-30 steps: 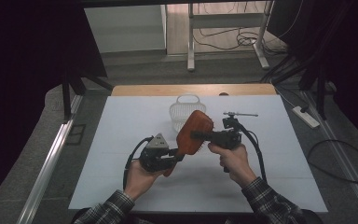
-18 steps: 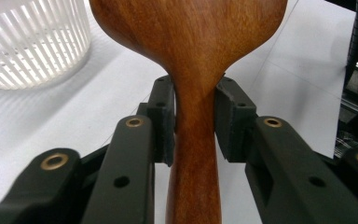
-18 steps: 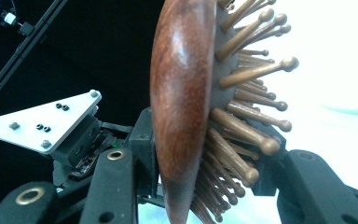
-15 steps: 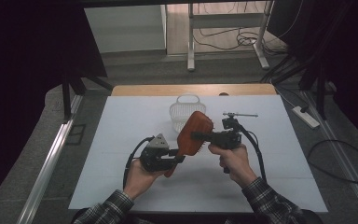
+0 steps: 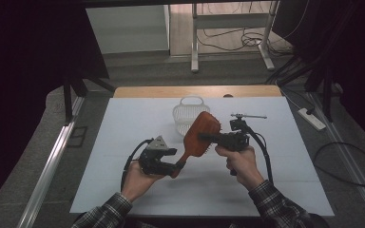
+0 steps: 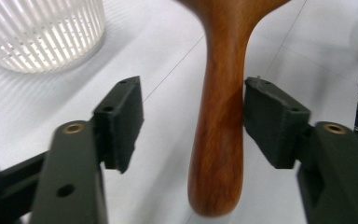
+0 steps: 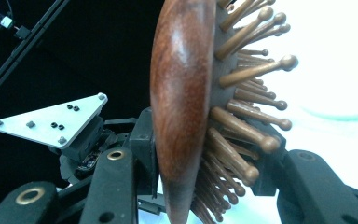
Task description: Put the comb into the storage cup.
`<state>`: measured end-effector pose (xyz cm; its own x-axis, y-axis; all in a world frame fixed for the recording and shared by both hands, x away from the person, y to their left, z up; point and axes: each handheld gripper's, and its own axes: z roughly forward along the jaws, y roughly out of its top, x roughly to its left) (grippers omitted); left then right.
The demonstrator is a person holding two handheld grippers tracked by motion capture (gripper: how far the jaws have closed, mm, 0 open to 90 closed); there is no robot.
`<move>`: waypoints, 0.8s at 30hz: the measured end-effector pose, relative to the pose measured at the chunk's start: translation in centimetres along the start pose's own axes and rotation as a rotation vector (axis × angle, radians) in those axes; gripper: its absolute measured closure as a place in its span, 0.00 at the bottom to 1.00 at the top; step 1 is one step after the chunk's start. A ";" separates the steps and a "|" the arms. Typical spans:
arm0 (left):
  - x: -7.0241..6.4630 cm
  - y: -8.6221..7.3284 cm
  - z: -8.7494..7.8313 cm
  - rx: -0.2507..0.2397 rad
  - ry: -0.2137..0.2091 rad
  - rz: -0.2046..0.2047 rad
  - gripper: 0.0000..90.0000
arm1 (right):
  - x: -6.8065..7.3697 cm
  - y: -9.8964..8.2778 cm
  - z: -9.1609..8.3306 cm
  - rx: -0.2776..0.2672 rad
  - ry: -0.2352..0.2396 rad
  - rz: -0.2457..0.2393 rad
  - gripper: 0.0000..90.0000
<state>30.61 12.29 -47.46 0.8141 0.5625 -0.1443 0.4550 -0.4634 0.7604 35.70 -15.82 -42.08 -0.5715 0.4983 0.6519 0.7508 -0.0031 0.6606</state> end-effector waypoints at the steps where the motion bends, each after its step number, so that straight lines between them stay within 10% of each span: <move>1: 0.1 0.0 -0.1 0.003 -0.001 -0.002 0.35 | 0.0 0.0 -0.1 -0.003 -0.002 0.002 0.61; 14: 1.8 -1.3 -2.0 -0.022 -0.025 -0.127 0.15 | 0.0 0.5 -0.8 -0.028 -0.026 -0.014 0.61; 24: 2.0 -2.1 -3.0 0.030 -0.007 -0.134 0.07 | 0.0 0.9 -1.1 -0.042 -0.024 -0.018 0.61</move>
<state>30.22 16.48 -47.47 0.7477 0.6162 -0.2475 0.5703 -0.4049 0.7147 35.99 -16.80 -41.11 -0.5762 0.5189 0.6314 0.7257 -0.0306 0.6873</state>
